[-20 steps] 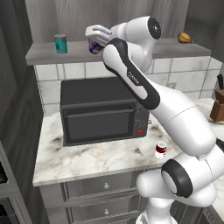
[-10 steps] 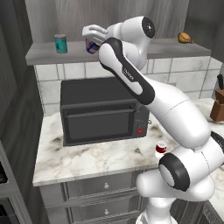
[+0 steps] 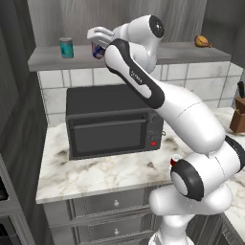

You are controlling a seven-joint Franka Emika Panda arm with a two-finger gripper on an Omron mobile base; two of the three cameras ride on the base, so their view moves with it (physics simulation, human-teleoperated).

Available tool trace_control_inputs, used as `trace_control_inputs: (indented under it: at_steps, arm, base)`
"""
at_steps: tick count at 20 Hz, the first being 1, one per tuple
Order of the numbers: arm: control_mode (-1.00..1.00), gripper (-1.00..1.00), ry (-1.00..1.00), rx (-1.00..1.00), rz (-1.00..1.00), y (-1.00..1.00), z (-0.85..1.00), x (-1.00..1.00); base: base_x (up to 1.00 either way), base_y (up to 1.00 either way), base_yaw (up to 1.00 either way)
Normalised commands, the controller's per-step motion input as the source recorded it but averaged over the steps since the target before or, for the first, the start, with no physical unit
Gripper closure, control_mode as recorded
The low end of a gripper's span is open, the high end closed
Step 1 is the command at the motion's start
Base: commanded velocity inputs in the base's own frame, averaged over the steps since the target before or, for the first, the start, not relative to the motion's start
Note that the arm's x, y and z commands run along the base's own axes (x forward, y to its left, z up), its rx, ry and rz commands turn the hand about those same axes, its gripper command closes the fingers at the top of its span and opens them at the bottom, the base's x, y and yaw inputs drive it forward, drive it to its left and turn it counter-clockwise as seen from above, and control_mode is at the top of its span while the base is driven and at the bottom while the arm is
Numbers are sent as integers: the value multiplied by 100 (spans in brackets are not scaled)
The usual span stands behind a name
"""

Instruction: Pick the cans from the counter and place them in their designated side in the cabinet.

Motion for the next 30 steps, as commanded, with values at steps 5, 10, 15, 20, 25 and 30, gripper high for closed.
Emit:
trace_control_inputs:
  at_steps: [5, 10, 15, 20, 25, 30]
  arm:
    - [-100, 100, 1, -1, 0, 6, -1, 14]
    - [-100, 100, 0, 0, 0, 2, -4, 12]
    - [-100, 100, 0, -1, 0, 2, -2, 16]
    - [-100, 100, 0, -2, 0, 8, -1, 14]
    - [-100, 100, 0, -2, 0, 11, 0, 13]
    - [-100, 100, 1, -2, 0, 5, 0, 5]
  base:
    - [0, 0, 0]
    - [0, 0, 0]
    - [0, 0, 0]
    - [0, 0, 0]
    - [0, 0, 0]
    - [0, 0, 0]
